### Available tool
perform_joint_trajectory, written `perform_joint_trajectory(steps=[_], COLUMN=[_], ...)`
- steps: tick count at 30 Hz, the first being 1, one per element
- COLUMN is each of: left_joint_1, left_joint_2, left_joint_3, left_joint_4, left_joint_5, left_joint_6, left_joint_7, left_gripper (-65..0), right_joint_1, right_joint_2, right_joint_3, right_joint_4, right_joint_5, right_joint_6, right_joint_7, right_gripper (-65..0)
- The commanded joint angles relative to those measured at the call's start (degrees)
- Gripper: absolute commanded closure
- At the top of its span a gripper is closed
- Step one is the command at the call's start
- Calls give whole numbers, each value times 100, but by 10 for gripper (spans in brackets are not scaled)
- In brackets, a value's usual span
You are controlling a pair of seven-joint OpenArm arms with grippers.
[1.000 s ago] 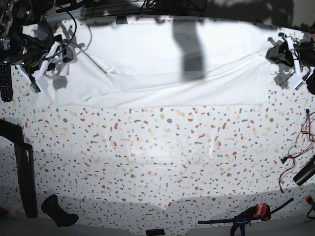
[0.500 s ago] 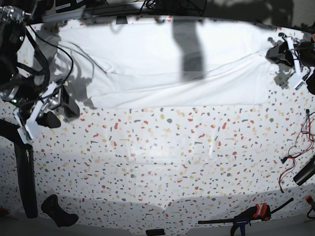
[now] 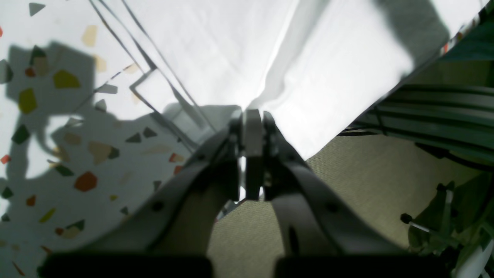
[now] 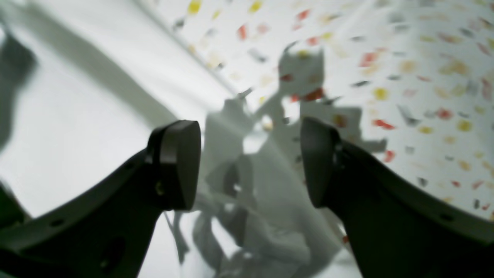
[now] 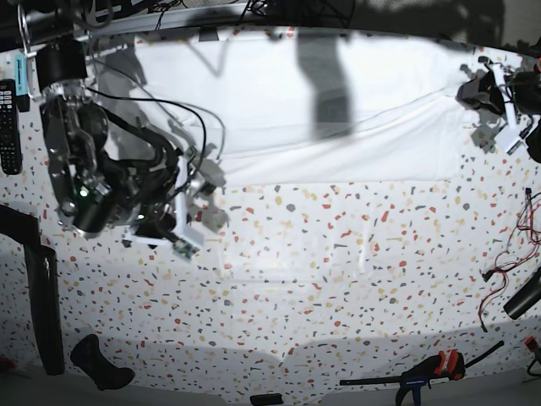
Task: Fold the T-shirt properly
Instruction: 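Pull the folded edge with the right gripper to straighten the fold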
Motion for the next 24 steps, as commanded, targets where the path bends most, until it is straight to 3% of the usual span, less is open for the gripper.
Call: perform_joint_trajectory(steps=[1,3,7,16,24], left_joint_1=[-28,-28,-28,-28,-28], left_joint_2=[-127,-127,-127,-125,-125], left_joint_3=[-66,-66,-66,-66,-66], left_joint_4=[79,79,79,79,79], left_joint_5=[-87,-87,-87,-87,-90], left_joint_6=[-38,-38,-38,-38,-38], left_joint_7=[-44,-44,-44,-44,-50], left_gripper=[0,0,0,0,0], right_joint_1=[212,354,444,363,208], right_joint_2=[74,76,79,409,658], right_joint_3=[-118,-396,-575,-575,-575], right_joint_4=[-9,-190,-428,-444,-442], right_joint_5=[31,282,1364,2483,2433], right_joint_6=[28,28,28,28,28], right_joint_7=[-107,-518,-1350,-1350,-1350], right_gripper=[-396,-396,-396,-396,-396])
